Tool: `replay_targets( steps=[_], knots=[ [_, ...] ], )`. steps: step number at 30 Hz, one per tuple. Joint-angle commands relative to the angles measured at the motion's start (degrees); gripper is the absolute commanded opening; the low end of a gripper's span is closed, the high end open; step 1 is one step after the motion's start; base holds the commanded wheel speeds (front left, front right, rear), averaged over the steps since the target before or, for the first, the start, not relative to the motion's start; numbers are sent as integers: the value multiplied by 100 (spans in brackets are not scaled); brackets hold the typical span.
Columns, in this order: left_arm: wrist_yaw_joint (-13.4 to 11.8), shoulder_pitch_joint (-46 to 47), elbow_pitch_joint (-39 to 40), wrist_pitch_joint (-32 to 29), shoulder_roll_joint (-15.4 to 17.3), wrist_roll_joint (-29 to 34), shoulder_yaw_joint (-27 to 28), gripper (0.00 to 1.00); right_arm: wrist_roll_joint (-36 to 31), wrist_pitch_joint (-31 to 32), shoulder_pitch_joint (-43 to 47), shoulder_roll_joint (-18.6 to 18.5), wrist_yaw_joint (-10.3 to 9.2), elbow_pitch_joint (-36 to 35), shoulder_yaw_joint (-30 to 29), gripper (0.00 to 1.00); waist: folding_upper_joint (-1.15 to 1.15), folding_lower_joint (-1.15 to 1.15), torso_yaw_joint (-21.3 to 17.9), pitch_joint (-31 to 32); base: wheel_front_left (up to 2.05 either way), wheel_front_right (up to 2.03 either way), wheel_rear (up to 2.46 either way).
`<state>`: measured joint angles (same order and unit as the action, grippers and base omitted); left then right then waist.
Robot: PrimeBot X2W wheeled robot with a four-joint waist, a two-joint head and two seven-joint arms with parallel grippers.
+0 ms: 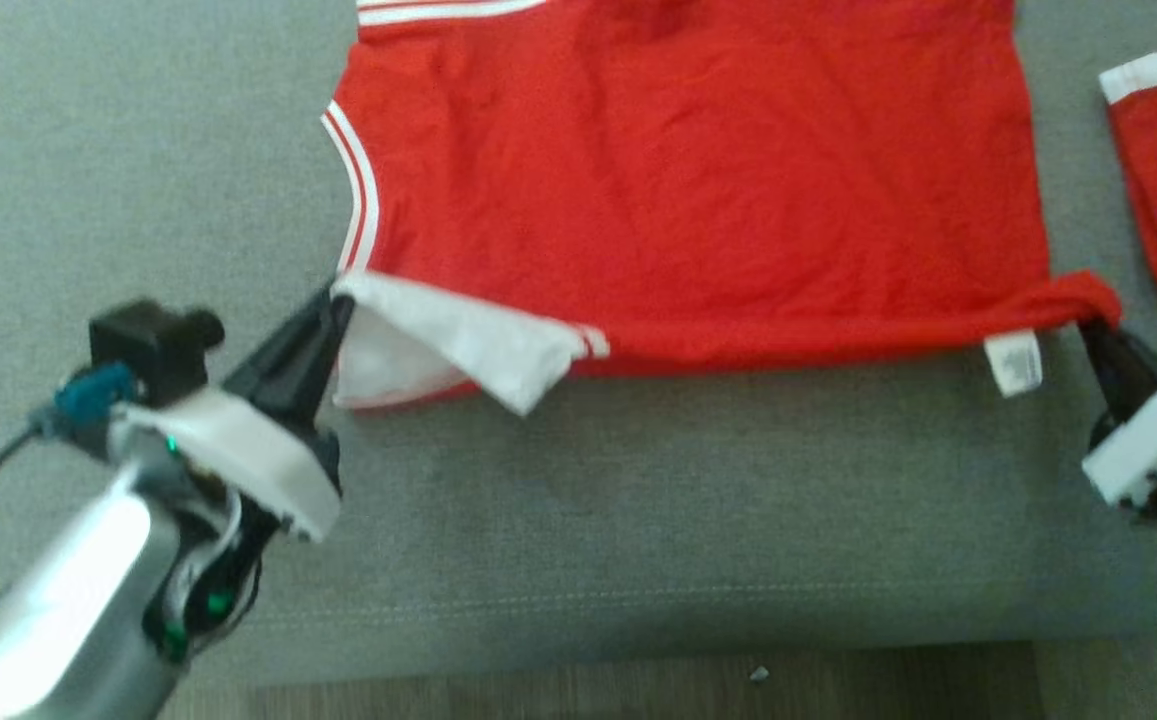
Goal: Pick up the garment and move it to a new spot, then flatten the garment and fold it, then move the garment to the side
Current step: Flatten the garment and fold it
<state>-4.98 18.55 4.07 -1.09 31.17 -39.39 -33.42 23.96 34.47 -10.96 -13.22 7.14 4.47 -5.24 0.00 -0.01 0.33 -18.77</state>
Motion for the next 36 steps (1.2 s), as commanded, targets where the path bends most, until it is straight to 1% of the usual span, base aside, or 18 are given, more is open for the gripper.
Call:
replay_targets(
  steps=[1,3,11,12,13,14,15,17,20,21,22,24,29,33,34,36],
  knots=[
    [56,437,-15,82,77,63,254,0,-54,-68,-247,-82,35,-106,121,0,0,1,9,-168,0,0,0],
    [87,573,-131,131,28,90,260,0,-66,-87,-364,-79,35,-51,146,0,0,1,13,-224,0,0,0],
    [400,1589,-1152,626,-286,416,215,0,-169,-448,-1196,-106,35,444,322,0,0,1,14,-674,0,0,0],
    [419,1681,-1281,691,-327,455,204,0,-223,-534,-1269,-116,35,511,344,24,0,1,14,-714,0,0,0],
    [439,1749,-1407,746,-371,476,191,29,-268,-626,-1332,-110,35,581,351,65,0,1,13,-746,0,0,0],
    [452,1804,-1520,799,-407,499,179,93,-293,-730,-1385,-100,35,630,377,100,0,1,13,-770,0,0,0],
    [451,1841,-1616,860,-441,522,173,100,-282,-836,-1425,-73,35,676,389,100,0,1,11,-784,0,0,0],
    [455,1846,-1739,963,-495,537,155,100,-247,-1057,-1467,-46,35,723,431,100,0,1,10,-791,0,0,0],
    [398,1712,-1784,1140,-535,521,181,100,-181,-1512,-1399,-22,35,722,415,100,0,1,9,-722,0,0,0],
    [356,1621,-1760,1199,-548,490,214,100,-138,-1640,-1337,3,35,722,394,100,0,1,3,-684,0,0,0],
    [243,1370,-1674,1286,-571,411,285,100,-76,-1839,-1159,49,35,705,387,100,0,1,-8,-600,0,0,0],
    [119,1040,-1561,1325,-593,320,320,100,-25,-2005,-942,131,35,655,412,100,0,1,-20,-510,0,0,0],
    [-192,228,-1419,1270,-682,61,326,100,39,-2345,-461,385,35,521,538,100,0,1,-51,-328,0,0,0],
    [-392,-61,-1583,1187,-734,-18,310,100,92,-2480,-265,555,35,518,647,100,0,1,-93,-209,0,0,0],
    [-418,-75,-1650,1171,-750,-36,314,100,95,-2495,-242,579,35,528,677,100,0,1,-107,-183,0,0,0],
    [-394,-61,-1787,1130,-799,-118,321,100,110,-2510,-222,608,35,557,712,100,0,1,-135,-148,0,0,0]
  ],
)
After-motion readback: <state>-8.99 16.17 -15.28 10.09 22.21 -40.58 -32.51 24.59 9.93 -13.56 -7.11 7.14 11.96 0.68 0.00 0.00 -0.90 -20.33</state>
